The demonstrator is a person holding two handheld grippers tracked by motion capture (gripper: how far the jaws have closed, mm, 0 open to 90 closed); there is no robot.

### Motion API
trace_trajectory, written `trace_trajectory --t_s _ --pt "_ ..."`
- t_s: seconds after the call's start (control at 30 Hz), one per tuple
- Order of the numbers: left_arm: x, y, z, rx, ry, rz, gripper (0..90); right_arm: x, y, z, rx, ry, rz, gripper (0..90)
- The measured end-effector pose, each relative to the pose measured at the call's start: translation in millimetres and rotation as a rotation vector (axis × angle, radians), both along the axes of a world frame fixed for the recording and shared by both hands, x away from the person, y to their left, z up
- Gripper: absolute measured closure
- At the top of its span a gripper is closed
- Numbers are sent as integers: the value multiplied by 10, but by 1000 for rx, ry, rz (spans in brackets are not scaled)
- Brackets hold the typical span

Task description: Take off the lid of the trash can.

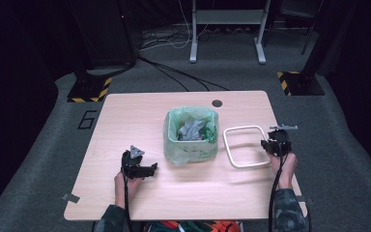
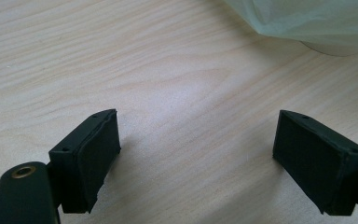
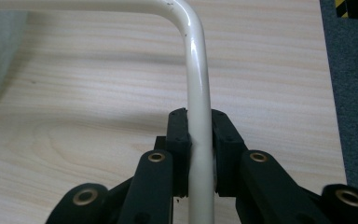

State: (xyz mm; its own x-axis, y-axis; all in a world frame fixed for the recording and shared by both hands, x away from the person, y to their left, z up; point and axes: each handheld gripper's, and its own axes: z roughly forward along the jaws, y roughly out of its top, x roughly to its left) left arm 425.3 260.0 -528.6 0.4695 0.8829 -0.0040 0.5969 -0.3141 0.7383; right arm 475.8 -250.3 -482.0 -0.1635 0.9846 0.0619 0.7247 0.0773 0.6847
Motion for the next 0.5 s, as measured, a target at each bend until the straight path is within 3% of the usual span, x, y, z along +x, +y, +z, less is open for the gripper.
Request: trace_trajectory --t_s 0.27,0.5 --pt "0 0 0 0 0 0 142 17 -14 -115 -9 26 -4 795" --pt "0 0 0 0 0 0 142 19 9 -153 -50 34 -7 785"
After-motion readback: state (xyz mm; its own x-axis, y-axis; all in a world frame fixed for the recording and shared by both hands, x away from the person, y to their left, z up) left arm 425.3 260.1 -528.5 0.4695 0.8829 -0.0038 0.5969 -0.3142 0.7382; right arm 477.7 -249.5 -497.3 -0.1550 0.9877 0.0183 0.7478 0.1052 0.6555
